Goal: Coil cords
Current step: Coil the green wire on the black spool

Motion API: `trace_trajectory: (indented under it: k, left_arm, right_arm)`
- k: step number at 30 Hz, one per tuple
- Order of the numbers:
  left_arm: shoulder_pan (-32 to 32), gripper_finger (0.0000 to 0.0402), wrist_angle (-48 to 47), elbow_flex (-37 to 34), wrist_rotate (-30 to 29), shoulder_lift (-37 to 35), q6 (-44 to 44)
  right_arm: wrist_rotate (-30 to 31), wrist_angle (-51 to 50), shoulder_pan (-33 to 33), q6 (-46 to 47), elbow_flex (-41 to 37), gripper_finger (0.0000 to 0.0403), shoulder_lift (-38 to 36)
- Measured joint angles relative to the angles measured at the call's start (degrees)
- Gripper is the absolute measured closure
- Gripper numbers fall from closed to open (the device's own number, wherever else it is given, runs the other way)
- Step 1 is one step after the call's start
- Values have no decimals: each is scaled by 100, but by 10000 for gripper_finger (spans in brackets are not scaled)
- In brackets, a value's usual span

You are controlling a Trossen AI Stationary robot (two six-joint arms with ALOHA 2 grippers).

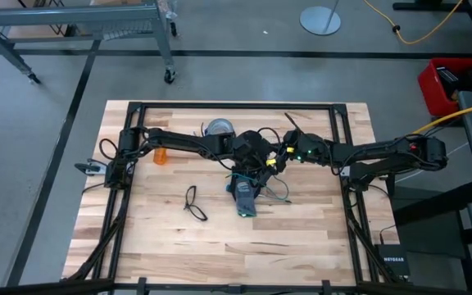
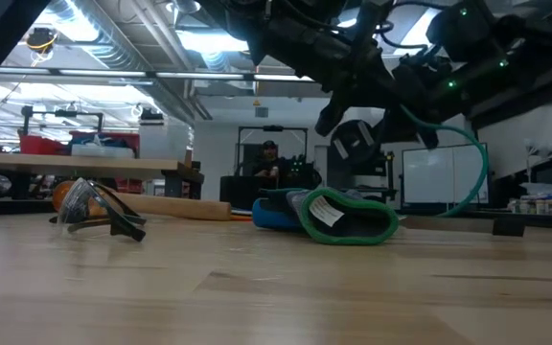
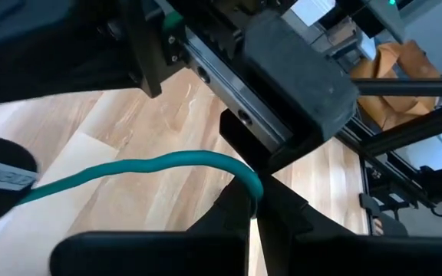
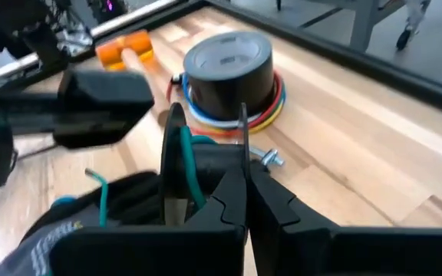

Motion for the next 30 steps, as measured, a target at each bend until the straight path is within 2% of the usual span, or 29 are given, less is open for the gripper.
trace_trajectory:
  k: [12,18,30]
  left_arm:
    - [198,401,-170,28,-110,-44,0]
    - [238,401,-587,27,75,-101,127]
    - [301,401,-1783,20,90,-813,1004]
  right_arm:
    - [-1041,-496,12,-61,-11,402,11]
    - [-1090,-755,11,-51,-11,402,9]
    - [-1157,-791,9,-37,-6,402,-311]
